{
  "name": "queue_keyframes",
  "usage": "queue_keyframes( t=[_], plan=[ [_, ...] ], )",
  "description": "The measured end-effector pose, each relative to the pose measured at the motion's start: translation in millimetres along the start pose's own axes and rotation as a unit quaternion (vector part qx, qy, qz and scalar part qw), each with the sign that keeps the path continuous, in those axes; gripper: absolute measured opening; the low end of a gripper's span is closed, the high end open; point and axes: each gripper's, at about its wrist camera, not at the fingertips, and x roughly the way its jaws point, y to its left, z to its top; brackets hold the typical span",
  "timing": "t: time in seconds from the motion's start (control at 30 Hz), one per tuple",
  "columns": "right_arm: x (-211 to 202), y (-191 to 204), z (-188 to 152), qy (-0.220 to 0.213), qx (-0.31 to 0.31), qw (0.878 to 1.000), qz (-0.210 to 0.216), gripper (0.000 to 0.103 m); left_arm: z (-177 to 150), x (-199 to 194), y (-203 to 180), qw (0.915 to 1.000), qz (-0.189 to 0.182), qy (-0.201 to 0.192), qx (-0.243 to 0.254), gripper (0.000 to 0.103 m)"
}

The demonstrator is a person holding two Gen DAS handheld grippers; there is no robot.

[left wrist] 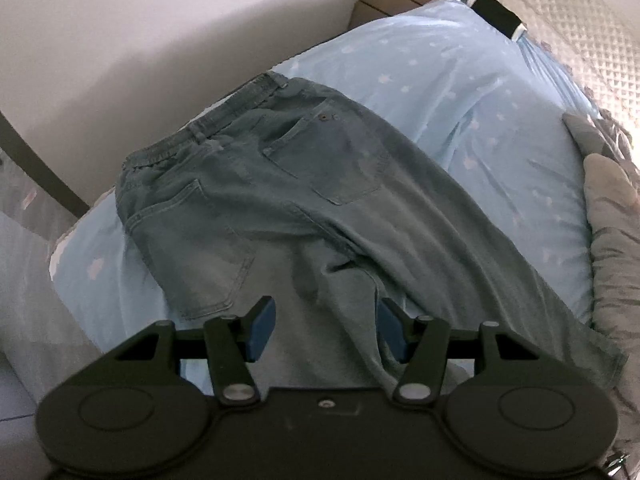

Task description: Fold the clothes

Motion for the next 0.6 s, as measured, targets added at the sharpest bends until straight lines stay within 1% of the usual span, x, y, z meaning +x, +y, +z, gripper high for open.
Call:
queue_keyframes(
  t=[0.07, 0.1, 0.13, 0.17, 0.2, 0.23, 0.27, 0.3, 0.33, 0.4, 0.47, 0.53, 0.6],
  plan=[
    [-7.5, -3.7, -1.7, 0.013, -0.036, 0.999, -0.002, 0.013, -0.8, 1.8, -3.2, 1.0, 0.003, 0.002, 0.007, 0.054],
    [-12.4, -6.9, -3.5, 0.019, -0.056, 0.998, -0.004, 0.018, -1.6, 3.0, -5.1, 0.9999, 0.004, 0.003, 0.011, 0.054],
    [-17.1, -11.4, -4.6, 0.024, -0.077, 0.997, -0.005, 0.028, -2.4, 4.1, -7.0, 0.9999, 0.005, 0.004, 0.016, 0.054],
    [-20.9, -16.5, -4.0, 0.029, -0.096, 0.995, -0.007, 0.035, -3.5, 5.2, -9.1, 0.9998, 0.007, 0.005, 0.019, 0.054],
    [-26.4, -20.7, -7.4, 0.036, -0.121, 0.992, -0.012, 0.048, -4.7, 6.6, -10.9, 0.9997, 0.008, 0.007, 0.023, 0.055],
    [-32.3, -24.6, -11.8, 0.044, -0.147, 0.988, -0.017, 0.053, -5.4, 7.9, -12.8, 0.9996, 0.01, 0.009, 0.027, 0.055],
    [-36.6, -29.4, -14.7, 0.054, -0.169, 0.984, -0.018, 0.054, -6.1, 9.1, -14.6, 0.9994, 0.012, 0.01, 0.03, 0.055],
    [-37.8, -29.0, -20.1, 0.07, -0.198, 0.978, -0.012, 0.058, -6.7, 10.2, -16.4, 0.9993, 0.013, 0.01, 0.034, 0.055],
    [-38.3, -27.4, -26.3, 0.087, -0.228, 0.97, -0.005, 0.063, -7.1, 11.1, -18.0, 0.9992, 0.014, 0.011, 0.036, 0.055],
    [-39.4, -24.4, -38.5, 0.121, -0.288, 0.95, 0.009, 0.069, -6.8, 13.4, -20.8, 0.9991, 0.013, 0.014, 0.038, 0.055],
    [-31.5, -5.7, -56.2, 0.144, -0.36, 0.922, 0.017, 0.07, -5.3, 14.0, -22.7, 0.9991, 0.013, 0.014, 0.038, 0.055],
    [-22.6, 14.5, -74.5, 0.165, -0.431, 0.887, 0.024, 0.07, -3.5, 14.0, -24.0, 0.9992, 0.012, 0.012, 0.037, 0.056],
    [-14.3, 33.4, -90.7, 0.182, -0.496, 0.849, 0.031, 0.07, -2.2, 12.1, -22.8, 0.9994, 0.008, 0.007, 0.034, 0.056]
  ],
)
